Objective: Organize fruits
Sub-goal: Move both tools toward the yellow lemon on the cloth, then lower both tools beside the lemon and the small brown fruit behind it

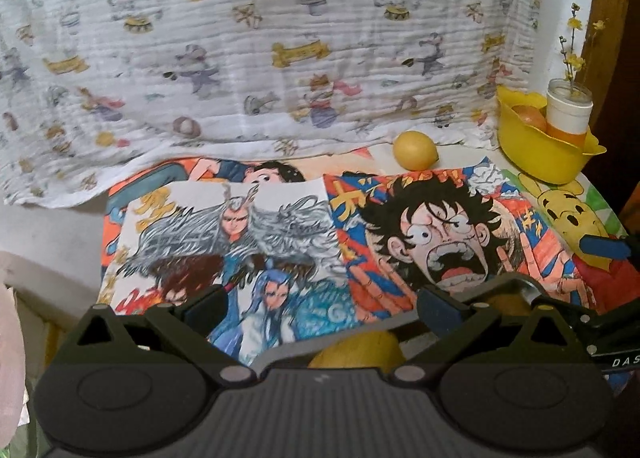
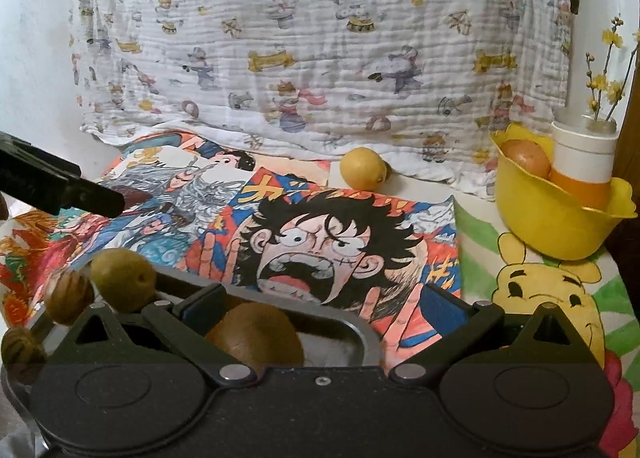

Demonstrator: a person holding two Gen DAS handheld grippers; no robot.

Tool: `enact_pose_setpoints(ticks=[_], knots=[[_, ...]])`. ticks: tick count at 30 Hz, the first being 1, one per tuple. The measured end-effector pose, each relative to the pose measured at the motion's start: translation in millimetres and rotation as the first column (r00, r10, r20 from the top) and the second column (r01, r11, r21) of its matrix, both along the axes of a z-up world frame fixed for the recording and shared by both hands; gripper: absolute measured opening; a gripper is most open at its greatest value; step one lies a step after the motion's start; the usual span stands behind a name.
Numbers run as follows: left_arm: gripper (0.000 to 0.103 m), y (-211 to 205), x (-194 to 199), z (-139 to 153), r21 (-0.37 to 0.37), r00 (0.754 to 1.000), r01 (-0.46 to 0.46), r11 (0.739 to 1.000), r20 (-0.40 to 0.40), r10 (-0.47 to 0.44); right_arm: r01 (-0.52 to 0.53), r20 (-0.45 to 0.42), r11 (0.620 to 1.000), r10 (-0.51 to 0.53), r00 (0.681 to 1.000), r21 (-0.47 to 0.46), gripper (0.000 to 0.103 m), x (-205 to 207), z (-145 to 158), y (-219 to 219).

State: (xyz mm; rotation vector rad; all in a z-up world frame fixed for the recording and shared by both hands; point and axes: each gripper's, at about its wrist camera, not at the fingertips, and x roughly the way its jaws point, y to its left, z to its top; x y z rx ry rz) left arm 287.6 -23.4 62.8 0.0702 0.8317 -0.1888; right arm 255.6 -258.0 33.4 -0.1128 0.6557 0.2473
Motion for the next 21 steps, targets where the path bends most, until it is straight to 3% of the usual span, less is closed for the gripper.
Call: enact_pose_setpoints(ticks=[21], knots=[[0.102, -17.3, 67.2, -8.7, -0.006, 0.993, 0.096, 0.995, -0.061, -0.096, -0.001, 0.024, 0.985, 0.005, 1.000, -0.175, 0.102, 36.7, 1.0, -6.5]])
